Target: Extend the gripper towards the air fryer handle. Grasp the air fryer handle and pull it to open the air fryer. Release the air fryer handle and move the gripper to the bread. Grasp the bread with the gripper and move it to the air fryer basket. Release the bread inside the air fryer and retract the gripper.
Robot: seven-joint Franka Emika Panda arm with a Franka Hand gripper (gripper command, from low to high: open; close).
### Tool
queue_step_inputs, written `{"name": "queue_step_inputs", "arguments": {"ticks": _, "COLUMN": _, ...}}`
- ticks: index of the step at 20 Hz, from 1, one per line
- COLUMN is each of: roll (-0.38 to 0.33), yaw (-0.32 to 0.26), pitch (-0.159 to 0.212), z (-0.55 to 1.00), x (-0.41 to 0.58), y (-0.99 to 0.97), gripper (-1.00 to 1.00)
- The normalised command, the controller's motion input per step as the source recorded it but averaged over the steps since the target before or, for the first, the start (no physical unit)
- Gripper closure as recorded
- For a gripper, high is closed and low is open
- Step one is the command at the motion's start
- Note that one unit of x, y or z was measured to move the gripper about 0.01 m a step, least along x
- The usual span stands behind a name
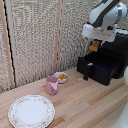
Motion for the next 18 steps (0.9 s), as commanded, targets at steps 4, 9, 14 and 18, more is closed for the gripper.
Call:
{"name": "queue_step_inputs", "arguments": {"ticks": 4, "roll": 0.098, "yaw": -0.052, "pitch": 0.028, "z": -0.28, "x": 0.394, "y": -0.61, "gripper": 1.00}}
{"name": "queue_step_inputs", "arguments": {"ticks": 9, "roll": 0.045, "yaw": -0.201, "pitch": 0.000, "z": -0.20, "x": 0.274, "y": -0.38, "gripper": 1.00}}
{"name": "queue_step_inputs", "arguments": {"ticks": 14, "roll": 0.036, "yaw": -0.223, "pitch": 0.000, "z": -0.15, "x": 0.179, "y": -0.38, "gripper": 1.00}}
{"name": "queue_step_inputs", "arguments": {"ticks": 18, "roll": -0.001, "yaw": -0.108, "pitch": 0.008, "z": -0.24, "x": 0.265, "y": -0.24, "gripper": 1.00}}
